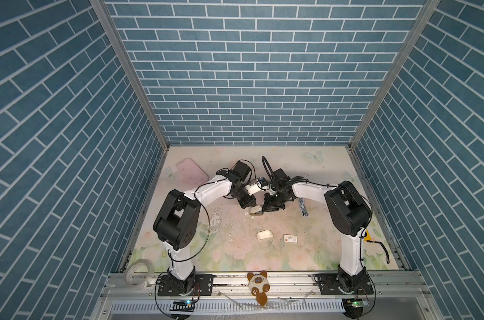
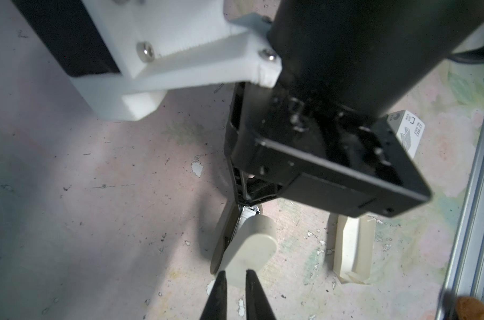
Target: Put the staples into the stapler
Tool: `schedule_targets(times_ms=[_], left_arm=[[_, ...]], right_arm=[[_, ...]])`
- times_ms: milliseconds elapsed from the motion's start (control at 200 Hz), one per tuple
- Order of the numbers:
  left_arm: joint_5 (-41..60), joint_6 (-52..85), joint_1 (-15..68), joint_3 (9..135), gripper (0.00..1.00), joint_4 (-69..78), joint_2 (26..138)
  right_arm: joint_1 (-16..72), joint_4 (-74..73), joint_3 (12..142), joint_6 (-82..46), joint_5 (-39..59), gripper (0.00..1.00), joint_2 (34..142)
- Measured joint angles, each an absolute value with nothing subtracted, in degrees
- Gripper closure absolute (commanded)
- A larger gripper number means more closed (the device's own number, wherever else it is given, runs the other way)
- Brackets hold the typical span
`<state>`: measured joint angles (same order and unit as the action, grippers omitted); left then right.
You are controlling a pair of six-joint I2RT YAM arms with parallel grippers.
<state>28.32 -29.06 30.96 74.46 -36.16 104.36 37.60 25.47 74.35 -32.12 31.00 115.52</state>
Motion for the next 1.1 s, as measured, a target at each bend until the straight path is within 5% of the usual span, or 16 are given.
schedule_targets(times_ms=[380, 590, 1100], left_arm=[[29.67, -32.1, 32.38, 74.46, 0.84, -36.62, 104.36], [30.06, -33.98, 32.8, 74.46, 0.73, -36.93, 104.38], [32.18, -38.81, 32.93, 77.91, 0.66, -41.8, 106.78]], right_arm=[[37.32, 24.45, 73.73, -32.14, 31.35, 0.88, 115.44], [37.21, 23.4, 72.88, -32.18, 31.59, 0.88, 115.04], [36.53, 21.15, 71.24, -32.8, 32.58, 0.88, 114.41]])
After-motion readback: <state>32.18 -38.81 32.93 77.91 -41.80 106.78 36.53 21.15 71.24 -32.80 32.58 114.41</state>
